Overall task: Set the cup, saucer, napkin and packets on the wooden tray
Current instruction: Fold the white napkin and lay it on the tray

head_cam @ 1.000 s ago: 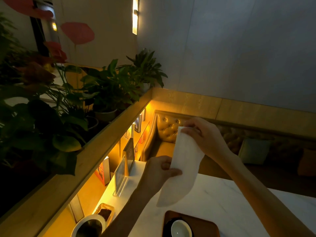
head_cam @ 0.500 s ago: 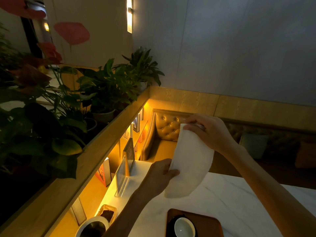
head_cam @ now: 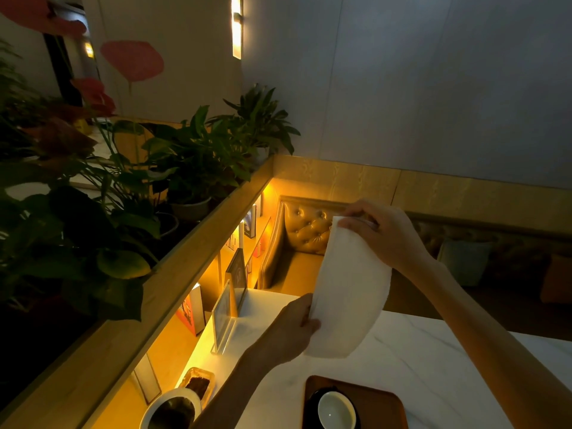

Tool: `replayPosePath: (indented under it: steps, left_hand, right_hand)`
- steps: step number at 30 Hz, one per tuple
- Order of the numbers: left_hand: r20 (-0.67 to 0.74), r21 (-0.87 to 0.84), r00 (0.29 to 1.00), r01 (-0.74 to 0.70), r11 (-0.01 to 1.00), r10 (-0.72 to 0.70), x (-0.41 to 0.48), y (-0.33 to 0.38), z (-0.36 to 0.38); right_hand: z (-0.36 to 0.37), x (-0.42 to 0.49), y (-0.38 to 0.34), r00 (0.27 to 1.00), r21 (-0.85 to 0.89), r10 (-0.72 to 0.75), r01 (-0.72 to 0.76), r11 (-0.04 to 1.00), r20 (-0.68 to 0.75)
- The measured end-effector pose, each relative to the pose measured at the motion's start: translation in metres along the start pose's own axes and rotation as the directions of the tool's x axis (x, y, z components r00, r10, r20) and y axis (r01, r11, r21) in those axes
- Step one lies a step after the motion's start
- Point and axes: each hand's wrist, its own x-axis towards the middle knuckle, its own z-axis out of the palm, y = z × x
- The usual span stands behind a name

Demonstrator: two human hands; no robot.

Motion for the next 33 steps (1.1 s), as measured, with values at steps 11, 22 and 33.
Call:
replayPosePath:
  steps: [11,22,33]
  left_hand:
    - [-0.137,0.008,0.990,-0.031,1.000,0.031,0.005,-0.008,-0.001]
    - [-0.061,0.096,0.998,-0.005,0.995,0.011,0.013,0.003,0.009]
    - [-0.131,-0.296,0.983,-0.162,0.941,0.128,0.036,0.026,0.005]
  right_hand:
    - [-0.008,-0.005,0.012,0.999,0.030,0.034,-0.033,0.999,-0.037]
    - [-0.019,-0.010,0.023,0.995,0.009,0.033,-0.032,0.999,-0.090]
    - [-0.081,-0.056,0.071,0.907,-0.064,0.220,-0.259,0.964,-0.360]
